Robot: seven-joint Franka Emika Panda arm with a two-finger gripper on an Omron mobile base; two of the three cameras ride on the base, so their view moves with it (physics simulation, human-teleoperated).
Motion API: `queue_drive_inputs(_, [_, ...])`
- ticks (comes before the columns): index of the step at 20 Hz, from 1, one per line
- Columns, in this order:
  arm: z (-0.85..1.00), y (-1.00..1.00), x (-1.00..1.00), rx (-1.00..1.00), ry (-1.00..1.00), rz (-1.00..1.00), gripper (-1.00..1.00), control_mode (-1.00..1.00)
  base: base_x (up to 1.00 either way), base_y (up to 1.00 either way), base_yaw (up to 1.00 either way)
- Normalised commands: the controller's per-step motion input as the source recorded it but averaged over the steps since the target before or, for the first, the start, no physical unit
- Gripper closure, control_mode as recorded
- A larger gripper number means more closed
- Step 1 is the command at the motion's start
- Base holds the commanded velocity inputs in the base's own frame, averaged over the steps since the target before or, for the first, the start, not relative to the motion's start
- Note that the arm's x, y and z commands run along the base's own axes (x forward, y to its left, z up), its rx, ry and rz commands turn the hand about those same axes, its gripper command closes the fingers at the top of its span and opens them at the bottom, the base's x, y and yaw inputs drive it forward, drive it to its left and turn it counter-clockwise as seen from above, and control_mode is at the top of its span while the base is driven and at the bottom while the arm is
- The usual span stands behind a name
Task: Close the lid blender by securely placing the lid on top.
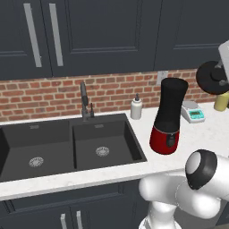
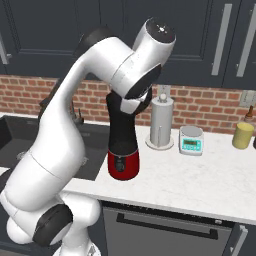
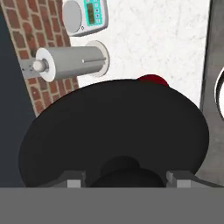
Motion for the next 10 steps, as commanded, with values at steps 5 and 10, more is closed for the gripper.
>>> queue_drive_inputs(5, [0.0,0.63,0.38,0.09,0.13,0.0,1.0,-1.0,0.0,0.0,0.0])
queue_drive_inputs(10, [0.0,0.13,0.23,0.0,0.01,0.0,1.0,-1.0,0.0,0.0,0.0])
